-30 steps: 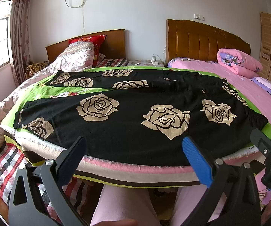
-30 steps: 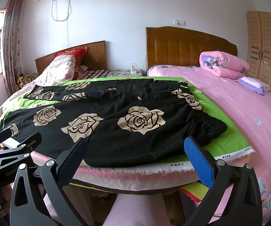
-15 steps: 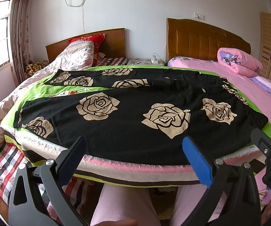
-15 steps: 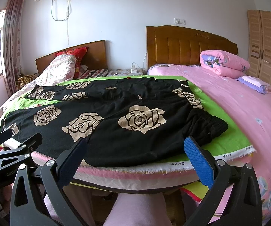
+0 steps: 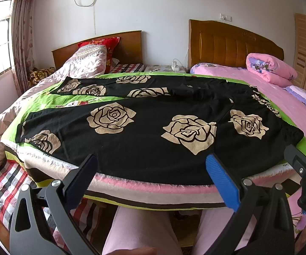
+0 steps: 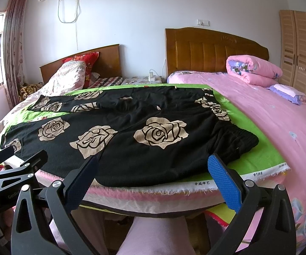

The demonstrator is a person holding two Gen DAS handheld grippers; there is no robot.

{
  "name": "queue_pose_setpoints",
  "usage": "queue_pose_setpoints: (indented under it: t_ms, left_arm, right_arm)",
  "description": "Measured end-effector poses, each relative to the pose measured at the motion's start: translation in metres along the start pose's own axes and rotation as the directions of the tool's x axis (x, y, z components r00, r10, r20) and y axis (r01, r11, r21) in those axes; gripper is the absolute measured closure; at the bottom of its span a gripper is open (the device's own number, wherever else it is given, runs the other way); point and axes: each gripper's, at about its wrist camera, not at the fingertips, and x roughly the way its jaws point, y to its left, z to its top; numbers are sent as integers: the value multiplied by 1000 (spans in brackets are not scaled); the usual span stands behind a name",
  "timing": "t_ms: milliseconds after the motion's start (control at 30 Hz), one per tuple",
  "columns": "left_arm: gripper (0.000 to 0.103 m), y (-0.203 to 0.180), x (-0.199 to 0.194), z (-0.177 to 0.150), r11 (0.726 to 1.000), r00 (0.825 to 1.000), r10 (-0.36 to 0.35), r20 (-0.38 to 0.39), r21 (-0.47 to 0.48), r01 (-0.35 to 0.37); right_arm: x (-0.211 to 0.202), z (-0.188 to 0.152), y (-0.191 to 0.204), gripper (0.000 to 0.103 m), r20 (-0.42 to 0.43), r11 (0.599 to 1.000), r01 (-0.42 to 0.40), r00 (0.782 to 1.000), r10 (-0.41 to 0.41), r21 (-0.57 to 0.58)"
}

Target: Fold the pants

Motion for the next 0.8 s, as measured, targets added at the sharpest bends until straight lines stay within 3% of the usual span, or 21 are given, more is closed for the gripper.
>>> queue_pose_setpoints:
  t_ms: [400,533,633,700,767,800]
  left_arm:
    - [1,1,5,4,1000,1000,7,-23,16,-7]
    - [1,-1,12,18,991,999,46,-4,122,-45]
    - [1,2,27,54,974,997,70,18,217,-72]
    - [1,7,43,82,967,998,64,-14,248,-58]
    - [1,16,75,118,971,990,-12,-139,233,45]
    - [1,20,92,132,974,977,-63,-202,201,105]
  right_arm:
    - [-2,-11,7,4,-19,1000,-1,1000,1,-3]
    - [11,9,-7,4,-63,997,-78,995,77,-18]
    - [40,46,-25,4,-117,992,-123,986,118,-38]
    - [60,74,-35,4,-132,991,-116,985,107,-64]
    - [94,110,-47,4,-146,990,-96,986,81,-100]
    - [113,124,-51,4,-166,989,-96,983,75,-116]
